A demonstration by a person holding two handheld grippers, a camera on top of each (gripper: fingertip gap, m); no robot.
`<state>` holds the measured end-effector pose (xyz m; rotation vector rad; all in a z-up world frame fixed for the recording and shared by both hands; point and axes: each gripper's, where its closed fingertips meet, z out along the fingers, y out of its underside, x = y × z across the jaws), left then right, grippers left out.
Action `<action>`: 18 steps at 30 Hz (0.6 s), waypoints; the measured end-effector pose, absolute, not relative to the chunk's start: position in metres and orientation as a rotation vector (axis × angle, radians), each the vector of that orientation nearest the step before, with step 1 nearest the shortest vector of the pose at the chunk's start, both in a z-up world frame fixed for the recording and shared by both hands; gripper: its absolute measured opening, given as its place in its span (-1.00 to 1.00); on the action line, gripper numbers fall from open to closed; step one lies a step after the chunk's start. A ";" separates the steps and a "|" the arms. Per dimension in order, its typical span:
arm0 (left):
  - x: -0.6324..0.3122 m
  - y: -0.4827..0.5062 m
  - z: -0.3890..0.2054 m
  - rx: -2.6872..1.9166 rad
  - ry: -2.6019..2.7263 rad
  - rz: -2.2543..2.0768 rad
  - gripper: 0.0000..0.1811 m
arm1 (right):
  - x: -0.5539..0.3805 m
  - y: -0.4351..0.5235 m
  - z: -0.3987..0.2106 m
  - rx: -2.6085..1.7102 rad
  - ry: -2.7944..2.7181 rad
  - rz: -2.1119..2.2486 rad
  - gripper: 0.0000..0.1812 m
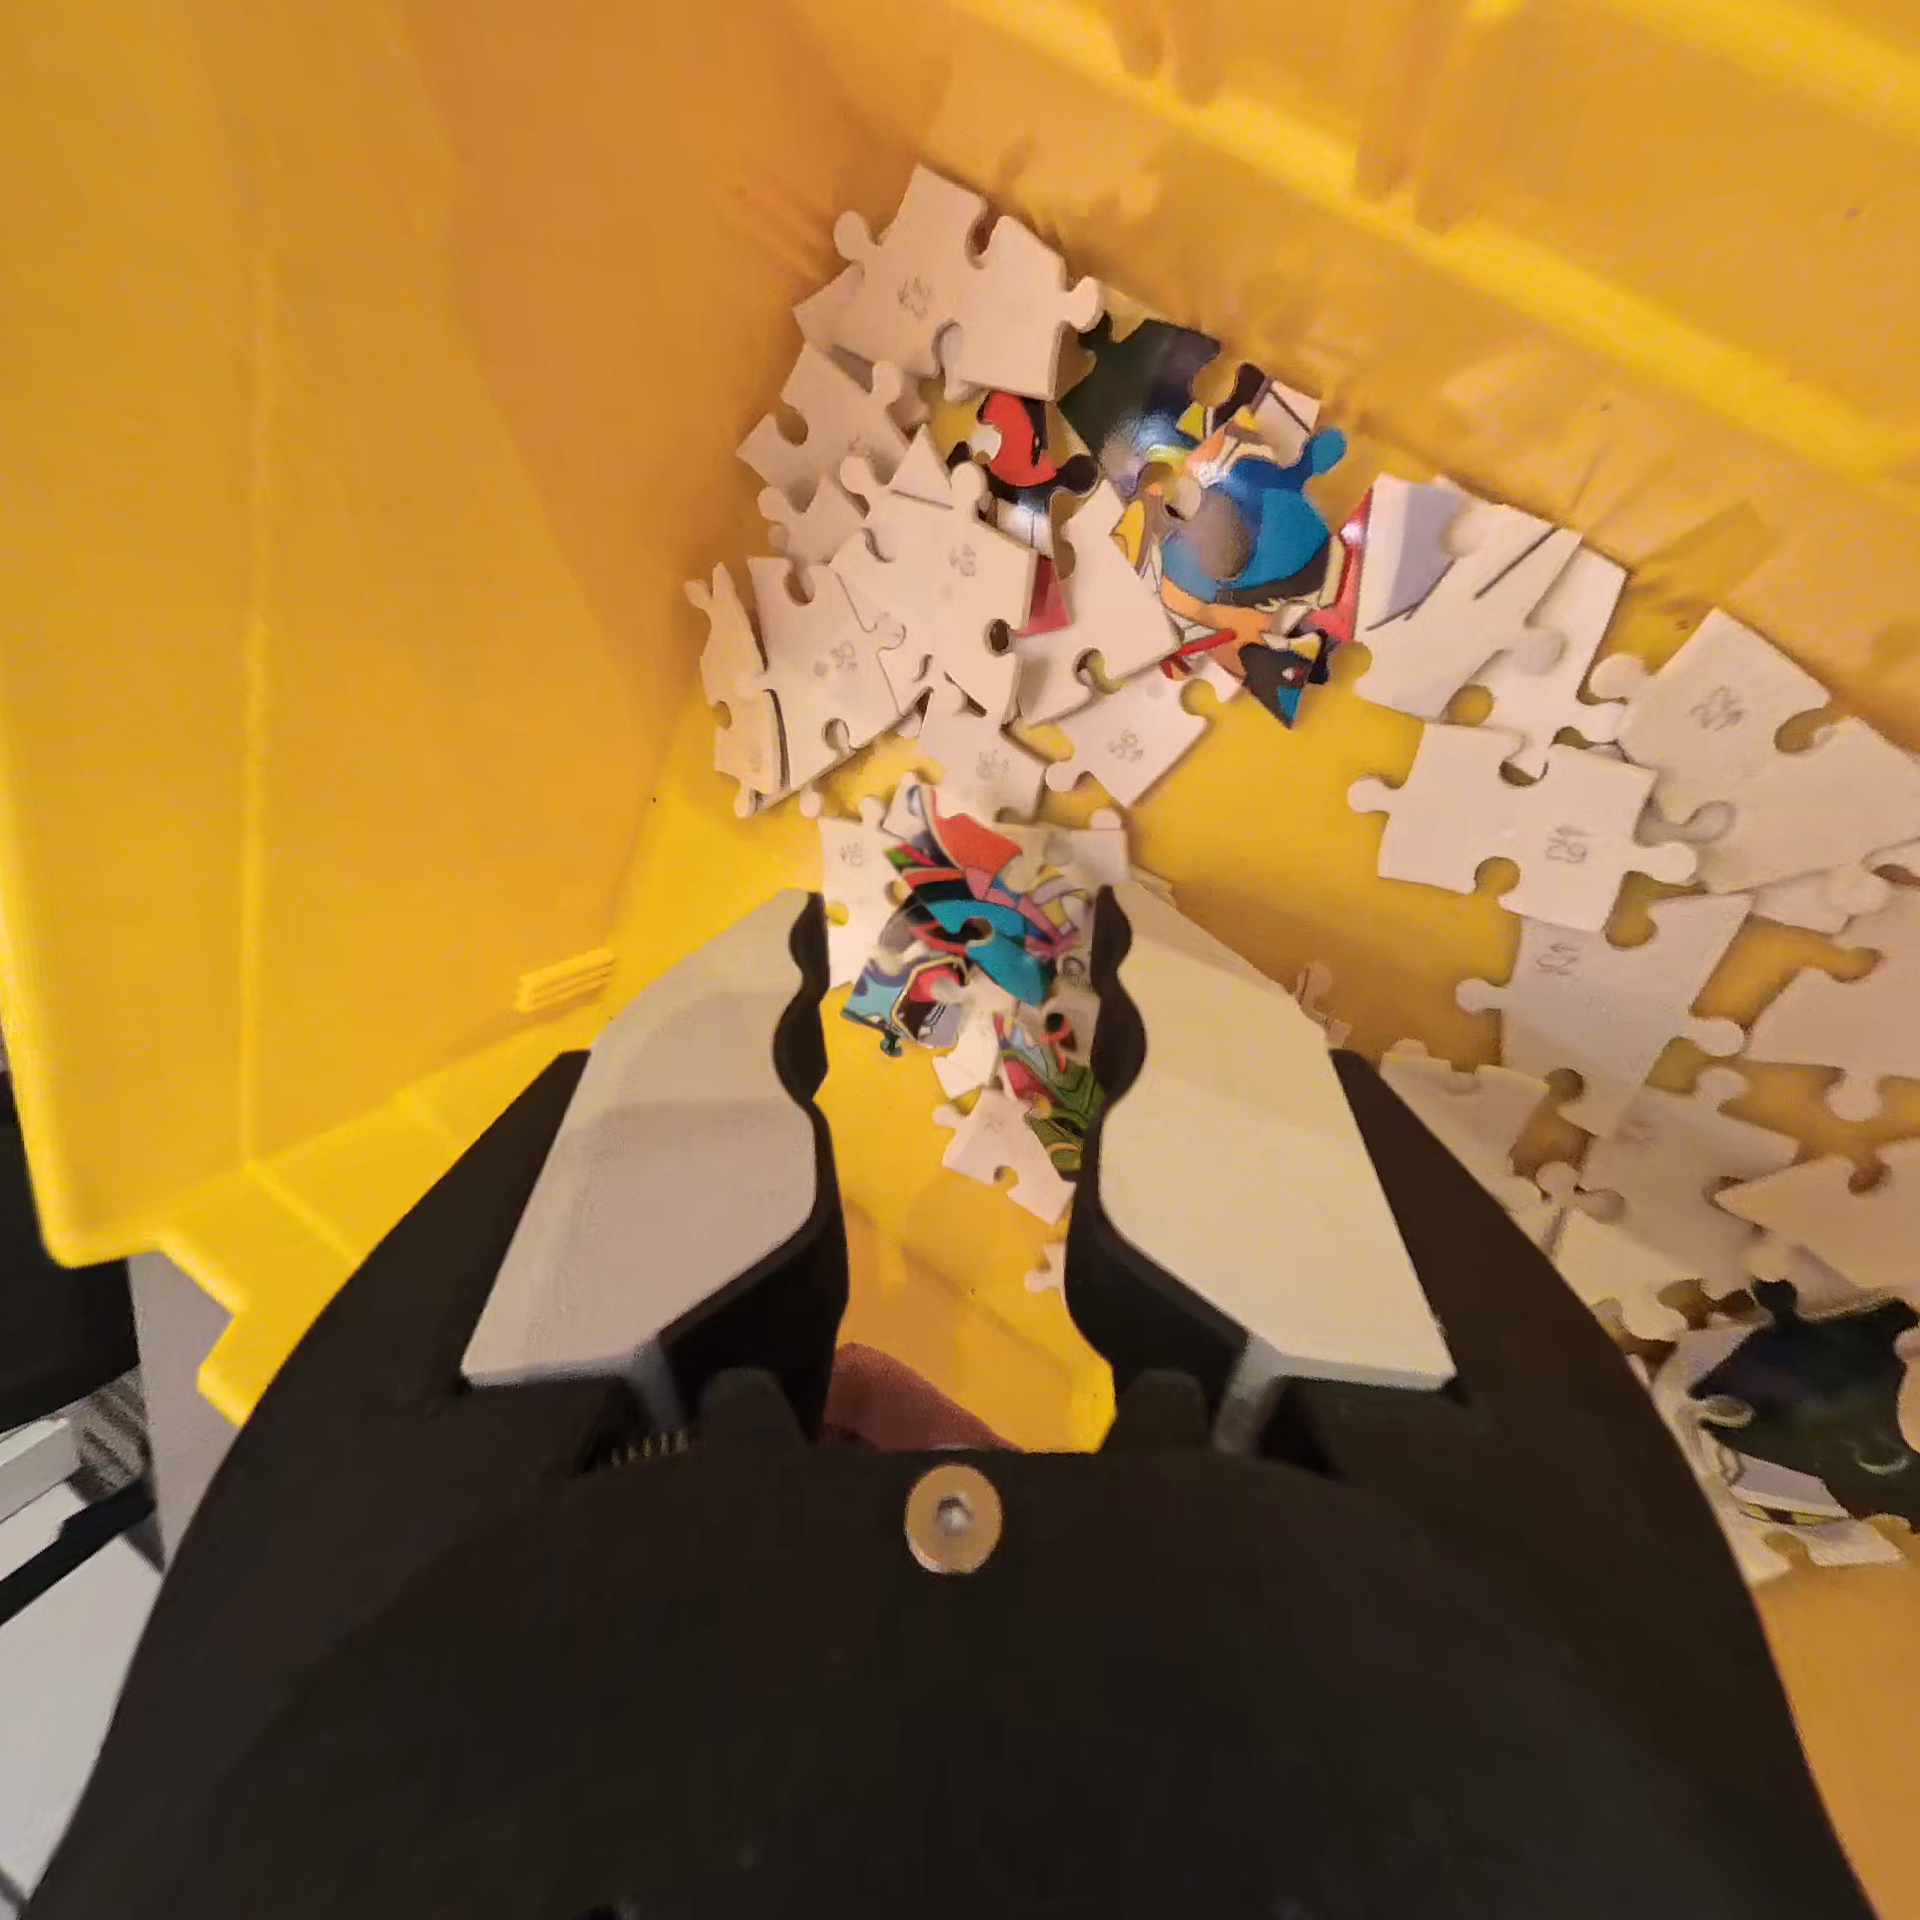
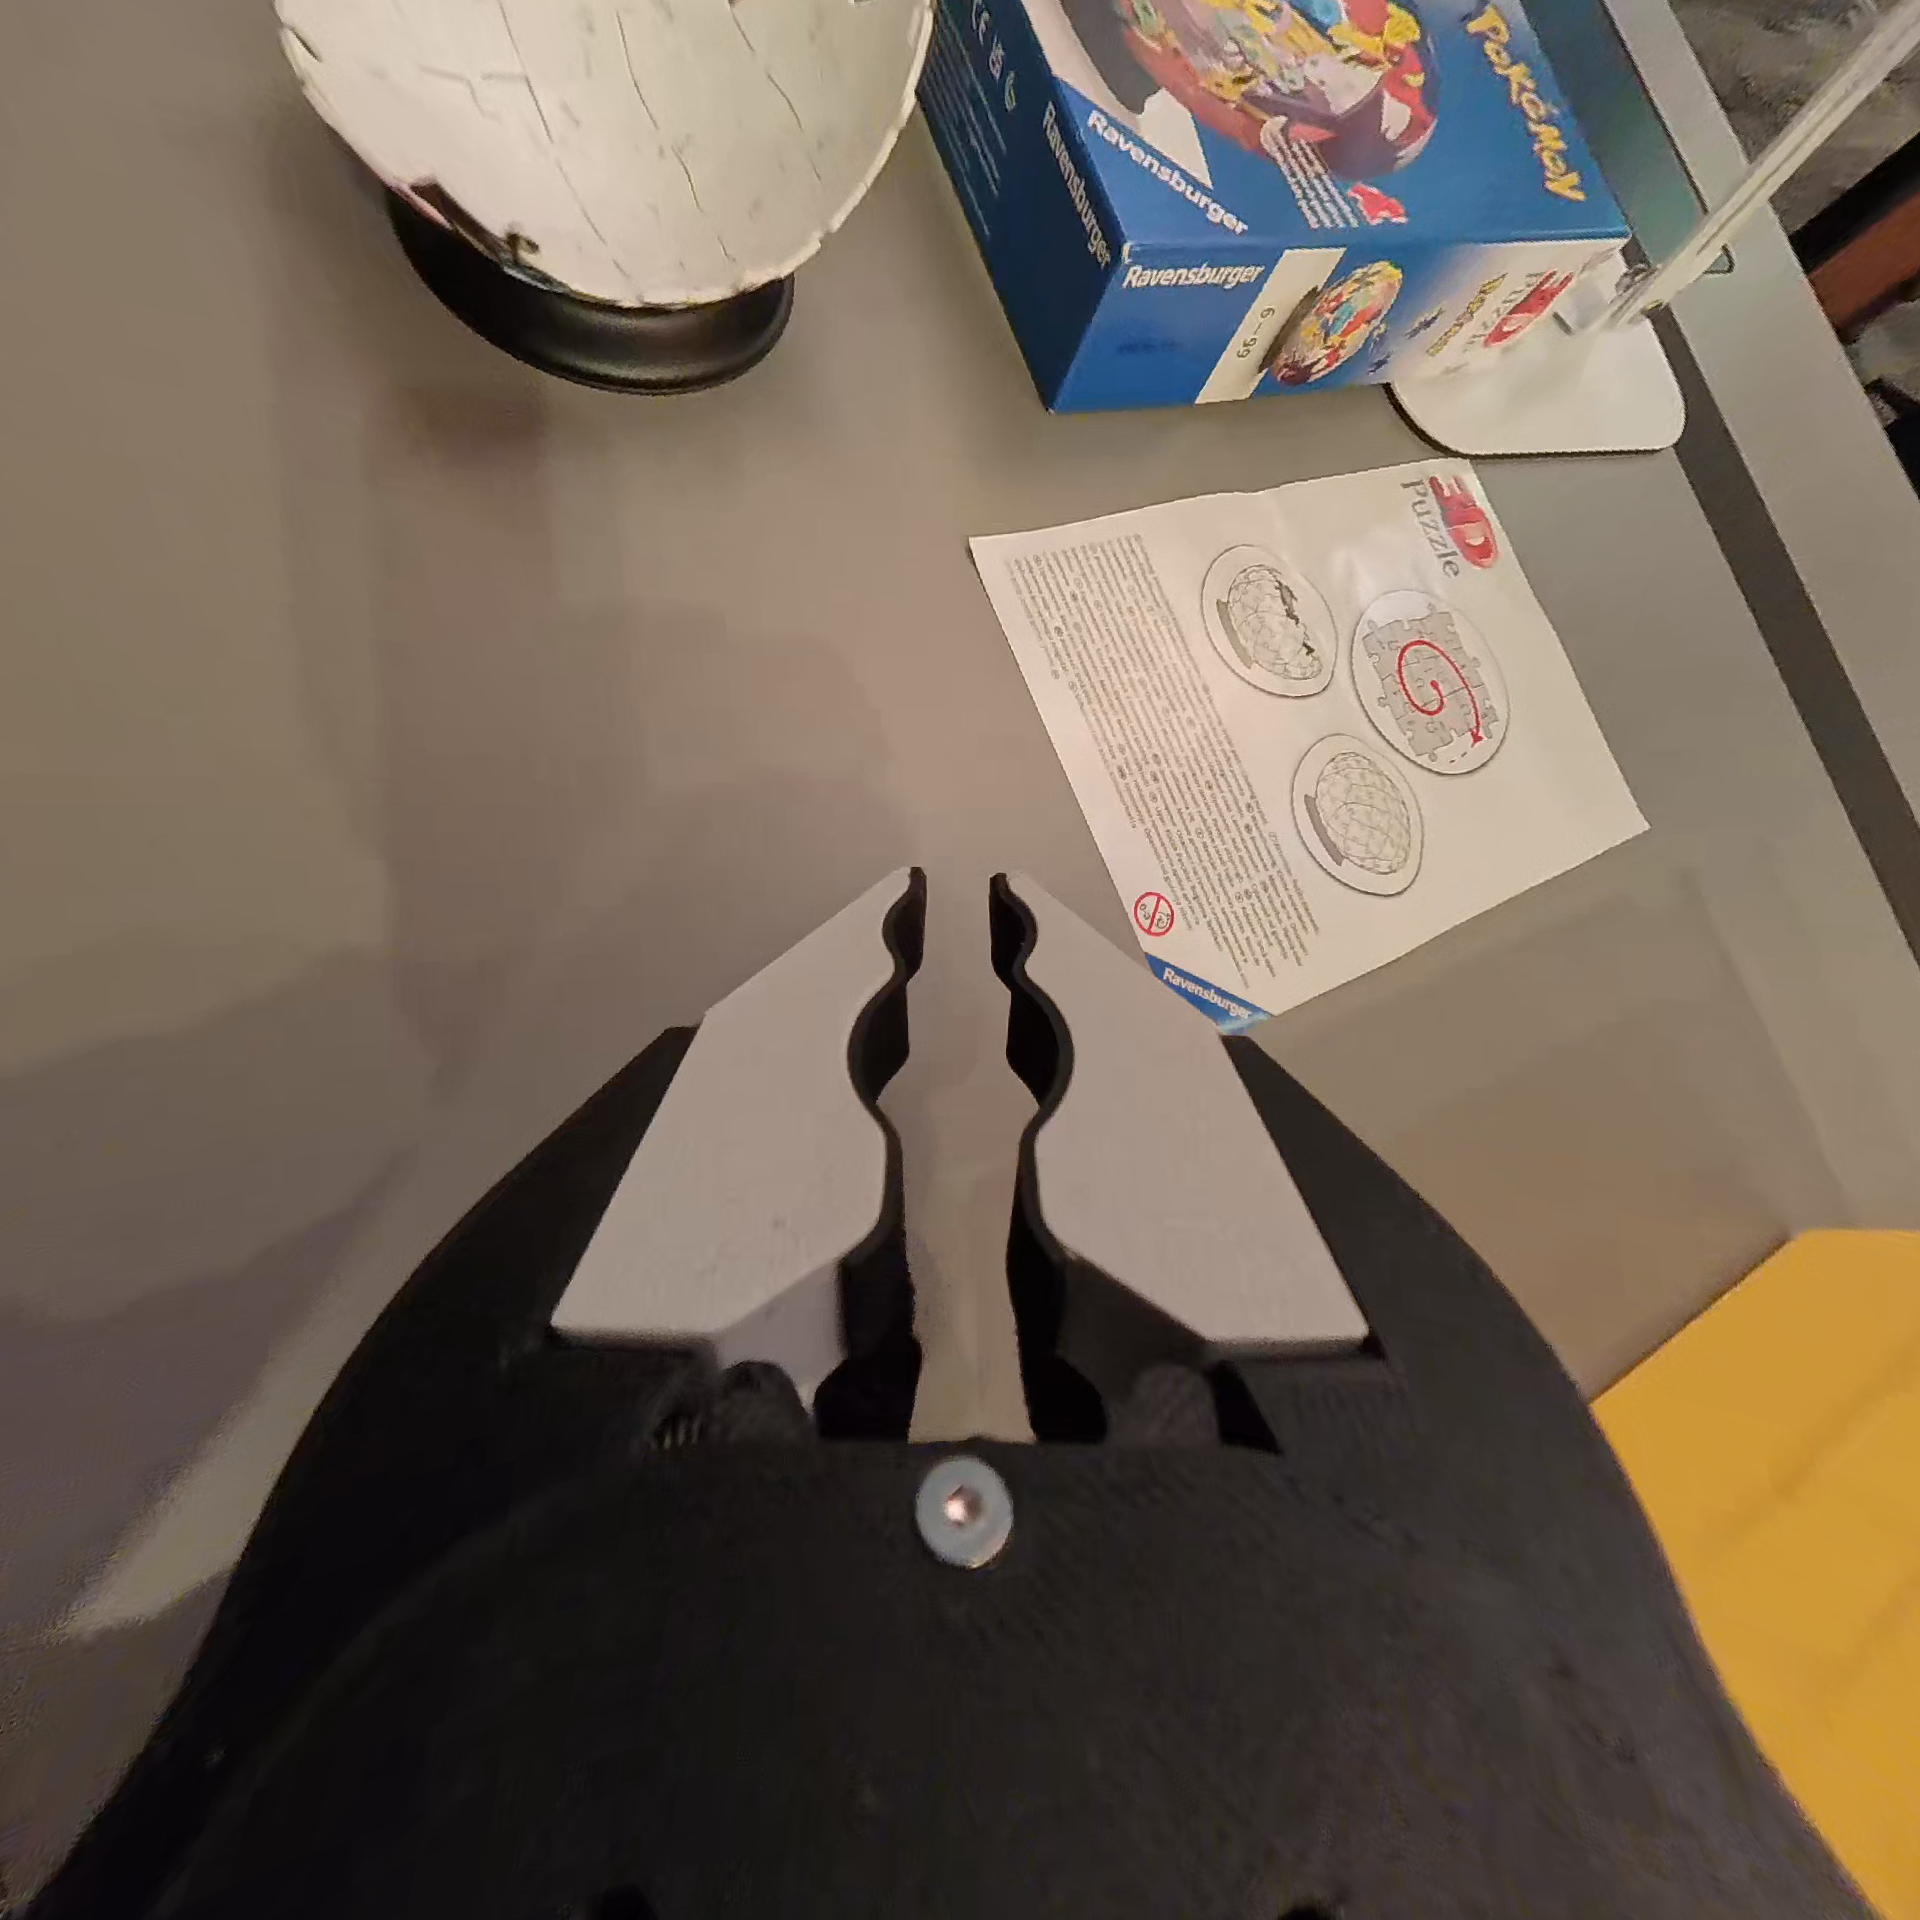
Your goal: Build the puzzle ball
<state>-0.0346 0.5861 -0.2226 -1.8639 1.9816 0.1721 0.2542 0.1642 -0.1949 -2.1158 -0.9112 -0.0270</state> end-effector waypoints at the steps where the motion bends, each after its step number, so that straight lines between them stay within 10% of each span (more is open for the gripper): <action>1: -0.035 0.589 -0.223 -1.854 1.984 0.193 -0.51 | 0.254 0.166 -0.197 -2.117 -0.915 -0.027 -0.88; 7: -0.034 0.592 -0.230 -1.816 1.994 0.242 -1.00 | 0.254 0.174 -0.203 -2.110 -0.895 -0.007 -0.89; 14: -0.038 0.601 -0.222 -1.865 1.905 0.271 -0.96 | 0.256 0.174 -0.207 -2.108 -0.893 -0.007 -0.90; 18: -0.035 0.604 -0.223 -1.985 1.825 0.202 -0.53 | 0.255 0.174 -0.211 -2.106 -0.890 0.002 -0.90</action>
